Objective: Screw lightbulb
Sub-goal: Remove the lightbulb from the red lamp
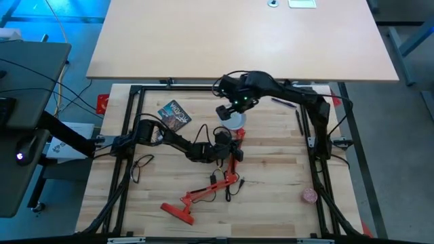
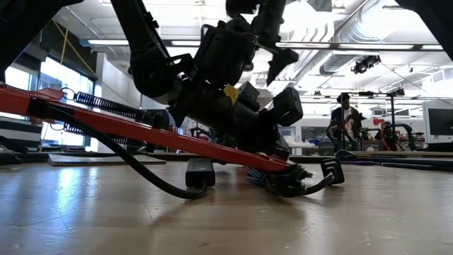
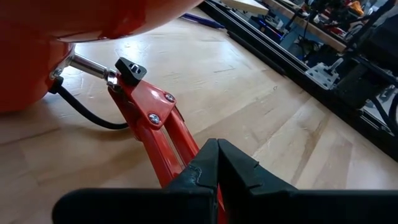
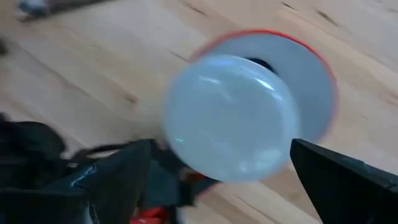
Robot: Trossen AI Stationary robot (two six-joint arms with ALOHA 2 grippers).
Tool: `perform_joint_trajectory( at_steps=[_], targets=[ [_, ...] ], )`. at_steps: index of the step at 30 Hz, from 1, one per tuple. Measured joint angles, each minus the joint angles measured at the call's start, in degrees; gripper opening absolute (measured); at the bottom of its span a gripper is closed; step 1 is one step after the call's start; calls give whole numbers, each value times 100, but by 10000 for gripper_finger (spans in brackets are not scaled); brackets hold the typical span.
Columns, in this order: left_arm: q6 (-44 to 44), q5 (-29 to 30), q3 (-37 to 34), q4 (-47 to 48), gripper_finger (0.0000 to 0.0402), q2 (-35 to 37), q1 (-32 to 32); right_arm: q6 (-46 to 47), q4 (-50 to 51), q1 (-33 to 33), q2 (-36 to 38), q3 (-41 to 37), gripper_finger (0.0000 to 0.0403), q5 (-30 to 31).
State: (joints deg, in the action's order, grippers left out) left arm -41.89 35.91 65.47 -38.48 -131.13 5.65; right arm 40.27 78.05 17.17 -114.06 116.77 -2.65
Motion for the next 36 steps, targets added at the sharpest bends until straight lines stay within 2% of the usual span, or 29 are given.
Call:
perform_joint_trajectory(
  at_steps=[3, 11, 16, 20, 23, 25, 28, 31, 36],
  targets=[
    [0, -81, 0, -10, 0, 2, -2, 98, -201, -64, -2, 0, 382, 49],
    [7, -108, 0, -10, 0, 2, -2, 19, 198, -71, -69, 3, 382, 681],
    [7, -140, 0, -16, 0, 4, -2, -480, 101, -25, -191, -63, 382, 383],
    [9, -154, 0, -15, 0, 4, -2, -1197, 29, 81, -170, -212, 382, 299],
    [11, -153, 0, -15, 0, 4, -2, -1827, -15, 215, -170, -218, 382, -2],
    [23, -158, 0, -15, 0, 4, -6, -2270, 119, 325, -173, -221, 382, -239],
    [102, -180, 0, -20, 0, 4, -23, -2773, 300, 461, -168, -221, 379, -289],
    [105, -200, 0, -19, 0, 4, -37, -2917, 214, 525, -168, -221, 349, -345],
    [154, -223, 0, -16, 0, 4, -70, -2899, -63, 474, -191, -210, 234, -239]
  ],
)
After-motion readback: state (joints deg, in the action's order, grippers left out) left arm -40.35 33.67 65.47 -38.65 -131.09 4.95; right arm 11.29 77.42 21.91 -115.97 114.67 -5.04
